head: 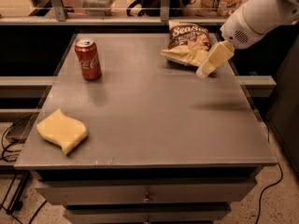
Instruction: Move brown chip bag near sponge
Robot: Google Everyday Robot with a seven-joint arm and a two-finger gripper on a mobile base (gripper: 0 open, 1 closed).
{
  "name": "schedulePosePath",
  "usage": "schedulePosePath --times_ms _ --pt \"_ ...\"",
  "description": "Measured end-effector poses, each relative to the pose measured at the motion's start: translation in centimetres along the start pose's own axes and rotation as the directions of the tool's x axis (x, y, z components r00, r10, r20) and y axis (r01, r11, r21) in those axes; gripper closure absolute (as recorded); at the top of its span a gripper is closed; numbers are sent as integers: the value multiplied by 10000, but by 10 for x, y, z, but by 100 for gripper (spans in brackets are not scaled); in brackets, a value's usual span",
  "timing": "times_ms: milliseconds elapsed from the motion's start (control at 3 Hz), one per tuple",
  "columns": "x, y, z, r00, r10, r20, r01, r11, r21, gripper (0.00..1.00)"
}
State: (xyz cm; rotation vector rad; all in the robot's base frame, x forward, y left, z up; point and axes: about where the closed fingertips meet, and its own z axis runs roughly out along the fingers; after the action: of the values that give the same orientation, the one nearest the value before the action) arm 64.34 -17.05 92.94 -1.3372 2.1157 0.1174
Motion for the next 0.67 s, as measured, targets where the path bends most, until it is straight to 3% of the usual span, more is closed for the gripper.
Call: schedulePosePath --times_ms 333,667 --pt "4 -15 23 9981 619 36 -620 9970 465 0" --pt "14 -38 41 9908 1338 220 -1352 9870 869 0"
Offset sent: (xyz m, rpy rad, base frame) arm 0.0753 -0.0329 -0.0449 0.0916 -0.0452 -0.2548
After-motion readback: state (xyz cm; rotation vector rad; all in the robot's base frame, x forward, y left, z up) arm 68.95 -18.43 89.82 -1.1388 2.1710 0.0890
